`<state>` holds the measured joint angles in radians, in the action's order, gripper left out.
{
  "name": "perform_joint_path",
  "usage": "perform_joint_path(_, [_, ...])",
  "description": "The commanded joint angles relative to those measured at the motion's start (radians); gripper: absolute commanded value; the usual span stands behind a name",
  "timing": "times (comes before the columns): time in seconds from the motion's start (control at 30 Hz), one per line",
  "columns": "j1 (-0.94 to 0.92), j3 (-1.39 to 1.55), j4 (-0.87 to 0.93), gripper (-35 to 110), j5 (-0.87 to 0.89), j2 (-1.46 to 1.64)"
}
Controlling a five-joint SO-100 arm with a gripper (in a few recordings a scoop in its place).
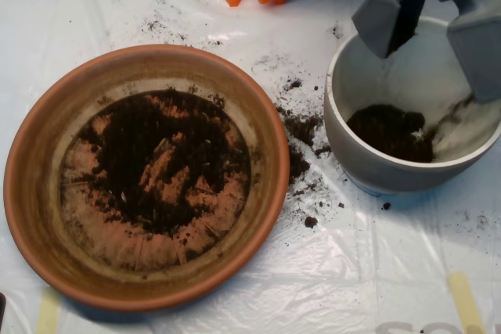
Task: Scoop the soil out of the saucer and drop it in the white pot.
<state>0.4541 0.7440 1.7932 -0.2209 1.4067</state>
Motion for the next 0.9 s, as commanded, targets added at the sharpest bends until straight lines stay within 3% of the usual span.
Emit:
perform_joint_path(0.0, [0.003, -0.015, 0.011, 36, -0.008, 0.126])
perform_joint_path(0.57, [-0.034, 0.061, 0.011, 35, 0.020, 0.181])
perform_joint_path(0.87, [-0.244, 0.041, 0.009, 38, 0.094, 0.244])
